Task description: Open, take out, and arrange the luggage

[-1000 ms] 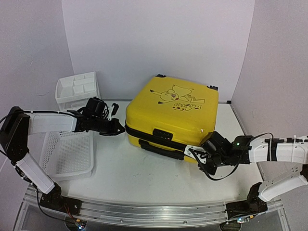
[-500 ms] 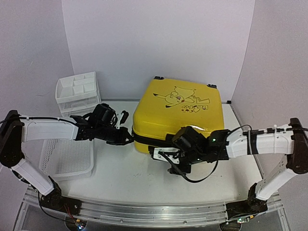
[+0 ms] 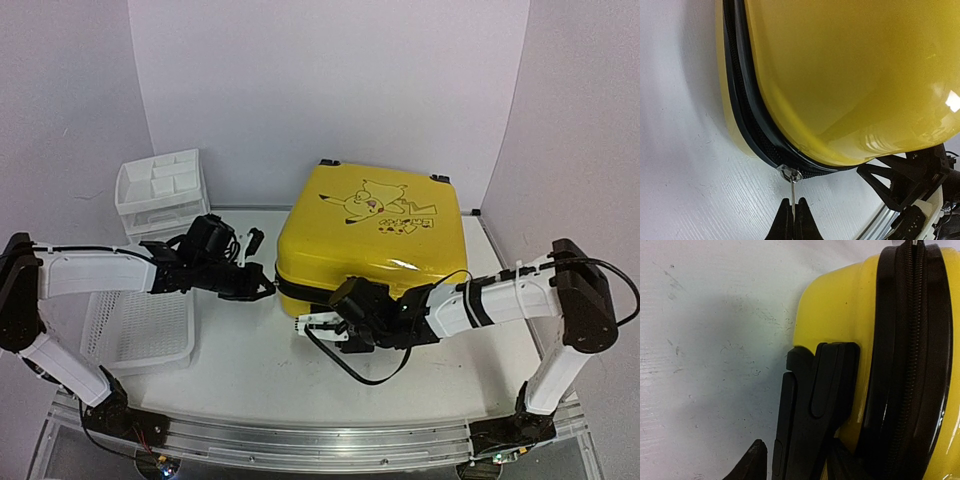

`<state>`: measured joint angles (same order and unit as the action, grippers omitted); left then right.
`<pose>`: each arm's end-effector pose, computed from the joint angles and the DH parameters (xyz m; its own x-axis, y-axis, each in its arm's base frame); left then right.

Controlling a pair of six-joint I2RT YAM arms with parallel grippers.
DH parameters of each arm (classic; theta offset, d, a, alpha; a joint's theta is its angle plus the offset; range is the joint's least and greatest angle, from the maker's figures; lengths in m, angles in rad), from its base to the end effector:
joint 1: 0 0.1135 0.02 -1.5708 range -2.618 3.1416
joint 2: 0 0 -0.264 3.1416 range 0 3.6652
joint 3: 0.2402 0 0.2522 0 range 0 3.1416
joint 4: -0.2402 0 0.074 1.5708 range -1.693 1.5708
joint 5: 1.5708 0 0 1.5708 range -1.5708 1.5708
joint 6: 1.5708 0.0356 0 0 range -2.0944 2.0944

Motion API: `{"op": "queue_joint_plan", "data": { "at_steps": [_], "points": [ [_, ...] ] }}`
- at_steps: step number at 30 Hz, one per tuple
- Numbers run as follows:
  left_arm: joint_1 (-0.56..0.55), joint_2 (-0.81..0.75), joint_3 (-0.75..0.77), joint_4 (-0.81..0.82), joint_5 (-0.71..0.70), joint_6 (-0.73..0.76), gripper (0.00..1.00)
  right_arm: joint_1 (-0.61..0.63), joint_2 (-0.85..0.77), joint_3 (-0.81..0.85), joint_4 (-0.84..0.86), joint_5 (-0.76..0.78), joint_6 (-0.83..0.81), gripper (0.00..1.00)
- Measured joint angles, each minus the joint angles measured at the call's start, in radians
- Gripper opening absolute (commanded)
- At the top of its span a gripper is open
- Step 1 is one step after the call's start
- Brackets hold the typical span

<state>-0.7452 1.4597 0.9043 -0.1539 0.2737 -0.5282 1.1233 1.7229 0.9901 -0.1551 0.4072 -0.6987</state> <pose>0.2233 -0.2191 0.2272 -0.8184 0.0950 -0.5667 0.4529 0.7136 -0.5345 0.1640 0.3090 0.1724 0.2059 -0.9360 -0.2856 -0.7669 0.0269 -0.6411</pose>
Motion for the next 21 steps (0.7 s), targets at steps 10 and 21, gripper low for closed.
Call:
{"op": "queue_joint_plan", "data": {
  "at_steps": [10,21],
  "points": [
    [-0.001,-0.005,-0.011,0.015,-0.017,0.006,0.0,0.018,0.047,0.005,0.056,0.114,0.023,0.0],
    [0.017,0.012,0.003,0.014,-0.024,0.076,0.0,-0.08,-0.035,-0.031,-0.002,-0.117,0.122,0.0]
  ]
}}
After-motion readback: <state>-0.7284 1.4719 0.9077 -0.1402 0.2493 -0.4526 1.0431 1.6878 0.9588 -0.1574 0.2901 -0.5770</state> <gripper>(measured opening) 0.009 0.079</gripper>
